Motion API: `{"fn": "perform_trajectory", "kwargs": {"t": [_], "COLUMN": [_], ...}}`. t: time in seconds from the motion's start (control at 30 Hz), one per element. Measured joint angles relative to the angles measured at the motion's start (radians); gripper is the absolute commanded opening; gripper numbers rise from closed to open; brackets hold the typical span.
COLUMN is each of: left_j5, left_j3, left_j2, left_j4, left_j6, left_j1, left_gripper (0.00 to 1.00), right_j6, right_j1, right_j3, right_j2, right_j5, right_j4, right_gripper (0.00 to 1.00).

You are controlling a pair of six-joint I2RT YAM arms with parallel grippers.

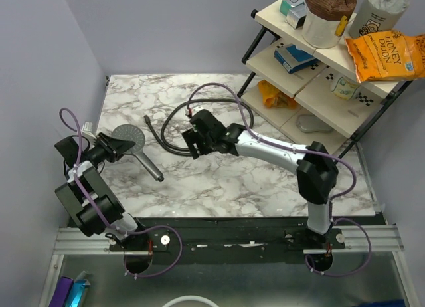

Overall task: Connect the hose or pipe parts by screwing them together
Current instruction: Pick up the bathroom fixture from the center of the board.

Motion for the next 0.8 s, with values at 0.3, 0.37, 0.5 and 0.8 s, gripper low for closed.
{"fn": "perform_trajectory", "kwargs": {"t": [0.3, 0.37, 0.5, 0.8], "left_j5": [0.041, 0.052, 0.071, 0.118], "left_j3": [0.027, 0.040, 0.051, 0.227], "left_j2": [0.007, 0.002, -0.020, 0.044], "left_j4": [-0.097, -0.120, -0.181, -0.667], "left_j6": [0.067, 0.079, 0.117, 0.529], "left_j1": [0.002, 0.005, 0.014, 0.024], "left_gripper": [0.00, 0.00, 0.00, 0.00], "right_j6": [-0.166, -0.177, -0.190, -0.203], "right_j1": [0.016, 0.015, 0.010, -0.001], "right_j3": [0.180, 0.205, 0.228, 0.308], "right_j2": [0.214, 0.245, 0.284, 0.351], "right_j5": [-0.020, -0.037, -0.063, -0.097], "right_j4": [-0.060, -0.067, -0.068, -0.068], "right_gripper": [0.53, 0.53, 0.53, 0.62]}}
